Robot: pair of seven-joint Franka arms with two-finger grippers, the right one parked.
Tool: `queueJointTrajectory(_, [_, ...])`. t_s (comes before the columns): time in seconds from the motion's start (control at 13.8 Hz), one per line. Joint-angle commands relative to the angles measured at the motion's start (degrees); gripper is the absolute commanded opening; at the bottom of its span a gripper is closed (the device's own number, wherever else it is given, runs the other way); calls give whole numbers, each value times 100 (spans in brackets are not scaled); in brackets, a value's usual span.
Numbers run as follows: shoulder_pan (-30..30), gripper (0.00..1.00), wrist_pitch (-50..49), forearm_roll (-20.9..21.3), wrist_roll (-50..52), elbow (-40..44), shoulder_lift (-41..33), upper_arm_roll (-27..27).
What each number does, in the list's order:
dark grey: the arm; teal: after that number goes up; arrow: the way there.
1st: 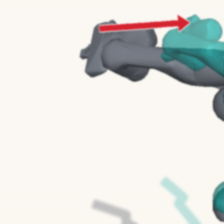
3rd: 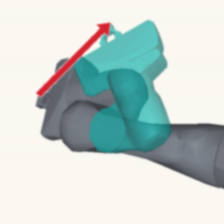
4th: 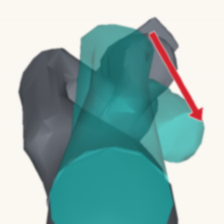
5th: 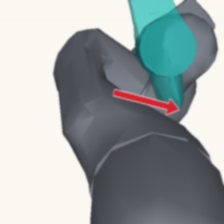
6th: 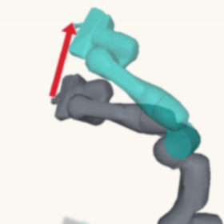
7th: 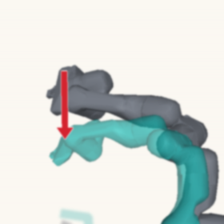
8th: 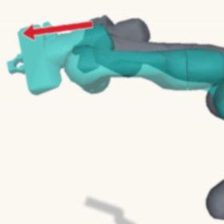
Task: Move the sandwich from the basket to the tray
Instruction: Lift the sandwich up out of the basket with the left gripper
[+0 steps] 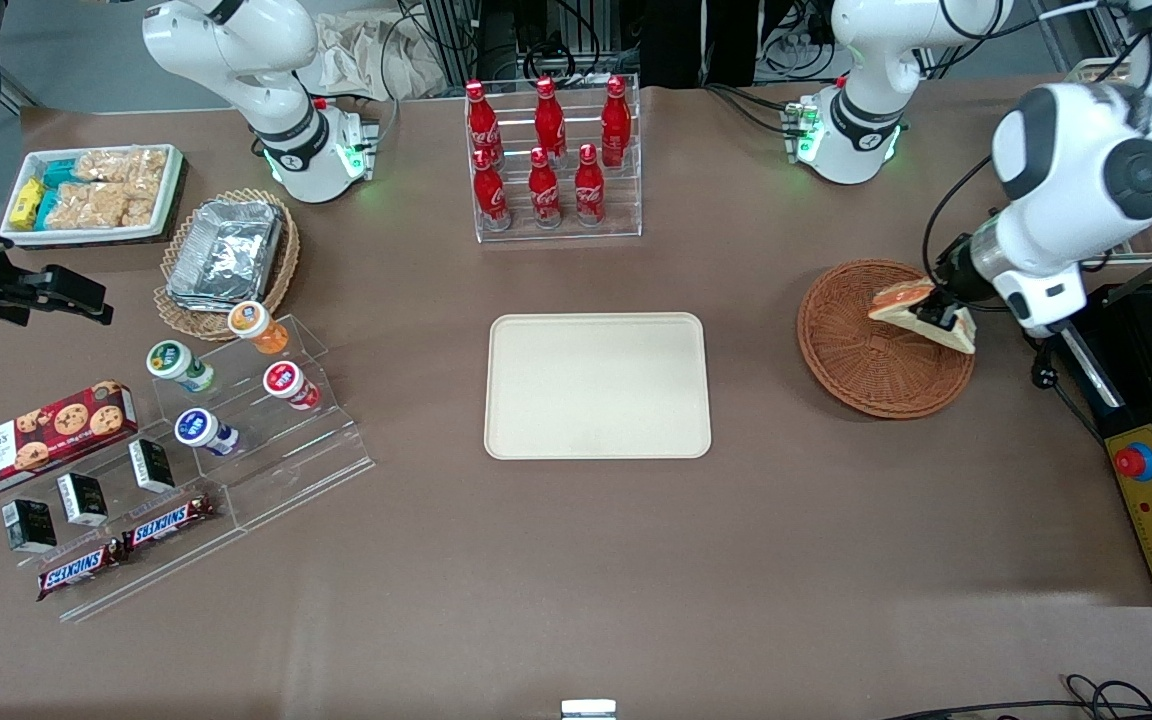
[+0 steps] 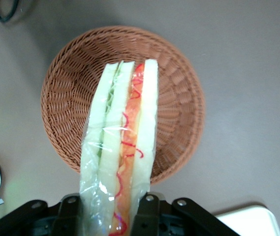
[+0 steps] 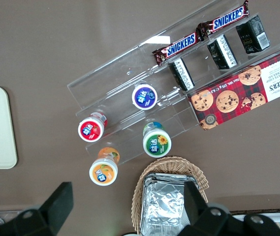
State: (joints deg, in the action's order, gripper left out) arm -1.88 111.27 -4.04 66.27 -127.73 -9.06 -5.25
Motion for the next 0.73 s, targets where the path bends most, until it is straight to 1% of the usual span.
queueJointTrajectory(0.0, [30,33,-334,87,-454,389,1,-125])
queueJointTrajectory(0.36, [21,35,-334,26,-1956,565,1,-713])
queueJointTrajectory(0.51, [21,36,-334,-35,-2537,583,36,-1056])
queueJointTrajectory(0.65, [30,37,-229,-27,-2654,635,132,-1512])
